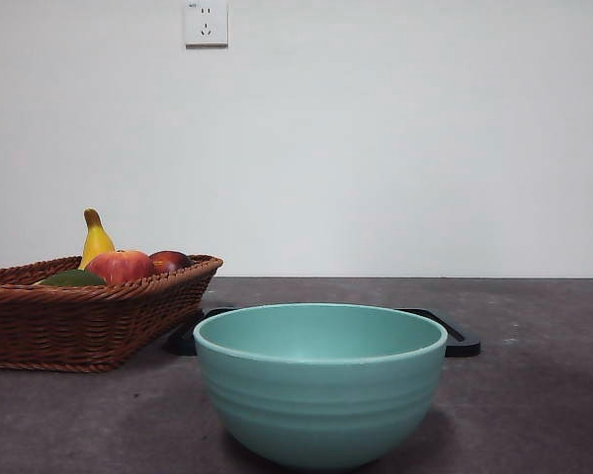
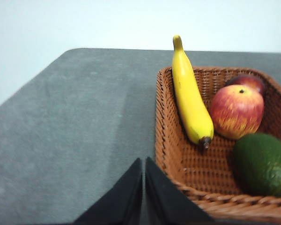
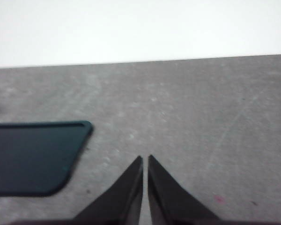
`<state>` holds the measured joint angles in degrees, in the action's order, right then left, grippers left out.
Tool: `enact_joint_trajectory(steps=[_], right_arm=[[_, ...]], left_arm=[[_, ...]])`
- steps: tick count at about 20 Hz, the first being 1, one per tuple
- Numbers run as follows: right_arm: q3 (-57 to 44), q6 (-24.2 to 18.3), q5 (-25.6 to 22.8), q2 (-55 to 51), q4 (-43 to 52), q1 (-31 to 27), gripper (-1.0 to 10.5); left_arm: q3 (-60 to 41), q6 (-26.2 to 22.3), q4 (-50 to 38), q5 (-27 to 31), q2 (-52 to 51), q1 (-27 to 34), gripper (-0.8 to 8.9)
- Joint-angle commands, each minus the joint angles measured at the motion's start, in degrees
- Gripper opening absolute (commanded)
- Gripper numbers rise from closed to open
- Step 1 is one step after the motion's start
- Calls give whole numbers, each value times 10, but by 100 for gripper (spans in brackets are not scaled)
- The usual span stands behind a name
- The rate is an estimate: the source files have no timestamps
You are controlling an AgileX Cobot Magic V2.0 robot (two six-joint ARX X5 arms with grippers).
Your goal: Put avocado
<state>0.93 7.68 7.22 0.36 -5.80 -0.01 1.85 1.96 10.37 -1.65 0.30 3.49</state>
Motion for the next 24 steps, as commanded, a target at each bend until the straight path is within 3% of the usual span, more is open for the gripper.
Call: enact_joint_trajectory(steps=[1, 6, 18, 24], right_arm=[[-2, 43, 25, -2, 15, 0, 10], [-1, 54, 75, -2, 16, 0, 10], [-1, 55, 92, -2, 20, 0, 10], [2, 116, 90, -2, 34, 0, 10]], left_arm=[[-12, 107, 3, 0, -1, 1, 9], [-12, 204, 3, 0, -1, 1, 9], [-12, 218, 4, -4, -1, 1, 9], [2, 250, 8, -31, -1, 1, 10]])
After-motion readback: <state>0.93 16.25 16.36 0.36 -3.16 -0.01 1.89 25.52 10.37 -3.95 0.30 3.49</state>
